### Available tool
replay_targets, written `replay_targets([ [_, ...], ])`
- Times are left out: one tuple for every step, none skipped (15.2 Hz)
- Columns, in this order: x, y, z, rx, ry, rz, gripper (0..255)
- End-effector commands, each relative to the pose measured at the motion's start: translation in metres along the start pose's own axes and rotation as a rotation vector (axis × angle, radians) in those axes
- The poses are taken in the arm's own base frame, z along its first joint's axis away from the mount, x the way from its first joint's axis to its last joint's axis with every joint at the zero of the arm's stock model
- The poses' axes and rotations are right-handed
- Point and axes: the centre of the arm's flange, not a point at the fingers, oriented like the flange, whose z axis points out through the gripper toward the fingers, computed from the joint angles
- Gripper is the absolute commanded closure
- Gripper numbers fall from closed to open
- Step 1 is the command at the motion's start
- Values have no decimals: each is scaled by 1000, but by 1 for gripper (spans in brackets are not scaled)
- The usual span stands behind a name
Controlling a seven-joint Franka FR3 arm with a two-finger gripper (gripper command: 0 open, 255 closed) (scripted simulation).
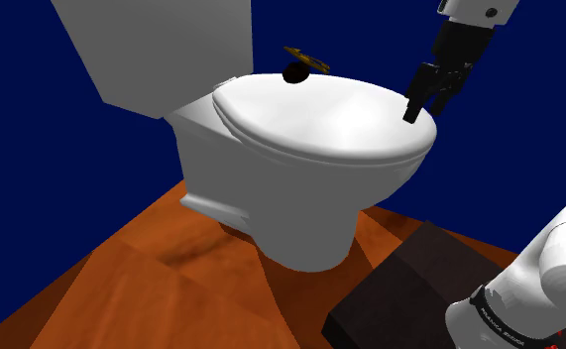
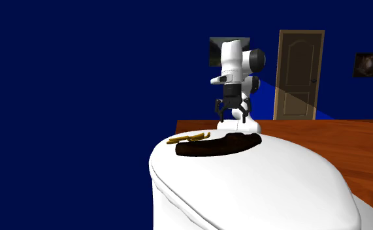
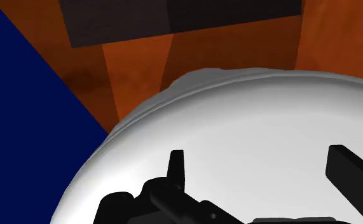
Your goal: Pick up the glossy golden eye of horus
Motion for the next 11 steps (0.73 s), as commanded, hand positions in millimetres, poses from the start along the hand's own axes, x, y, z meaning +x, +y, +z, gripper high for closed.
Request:
replay_targets([
  [0,0,0,0,0,0,0],
  [12,3,0,6,9,-15,0],
  [23,6,-1,12,17,-30,0],
  [35,9,-1,17,26,-45,0],
  [47,11,-2,23,35,-60,0],
  [59,14,-3,29,44,-75,0],
  [71,16,-3,35,52,-90,0],
  [82,18,-4,40,61,-105,0],
  [94,20,-5,46,70,-121,0],
  [106,21,-6,52,79,-136,0],
  [118,23,-7,58,87,-151,0],
])
